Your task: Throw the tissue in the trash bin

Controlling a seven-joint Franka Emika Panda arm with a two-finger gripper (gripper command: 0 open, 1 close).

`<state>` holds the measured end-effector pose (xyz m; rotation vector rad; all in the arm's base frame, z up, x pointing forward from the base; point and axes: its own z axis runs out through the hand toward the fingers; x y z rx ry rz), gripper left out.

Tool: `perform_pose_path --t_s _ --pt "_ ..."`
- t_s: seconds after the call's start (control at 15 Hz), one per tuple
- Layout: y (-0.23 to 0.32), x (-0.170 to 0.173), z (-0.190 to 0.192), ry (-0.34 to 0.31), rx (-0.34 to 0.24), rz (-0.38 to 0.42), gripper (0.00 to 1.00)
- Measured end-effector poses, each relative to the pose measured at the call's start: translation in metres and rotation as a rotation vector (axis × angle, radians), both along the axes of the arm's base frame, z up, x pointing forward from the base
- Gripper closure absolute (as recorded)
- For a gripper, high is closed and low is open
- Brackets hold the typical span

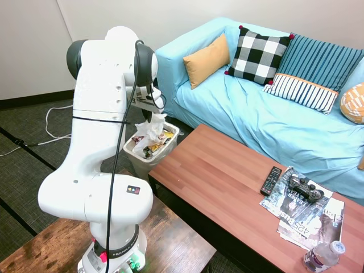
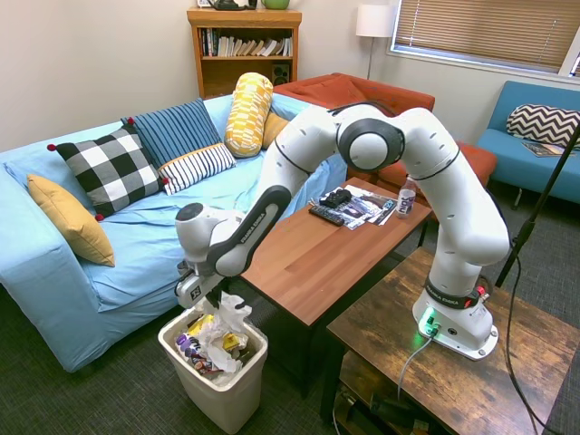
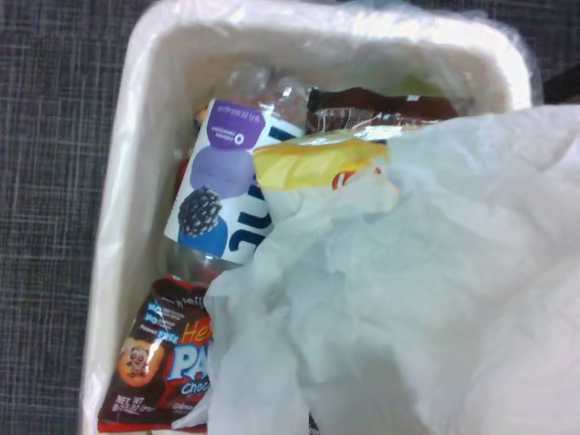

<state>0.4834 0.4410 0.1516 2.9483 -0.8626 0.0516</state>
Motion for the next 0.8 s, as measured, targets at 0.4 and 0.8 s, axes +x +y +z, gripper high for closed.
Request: perform_pose_path --t_s 0.4,0.8 --pt "-0.005 0.010 -0.015 -0.006 -0.019 -0.010 0.00" --pt "0.011 0.000 -0.023 -0.015 -0.033 0.015 0.00"
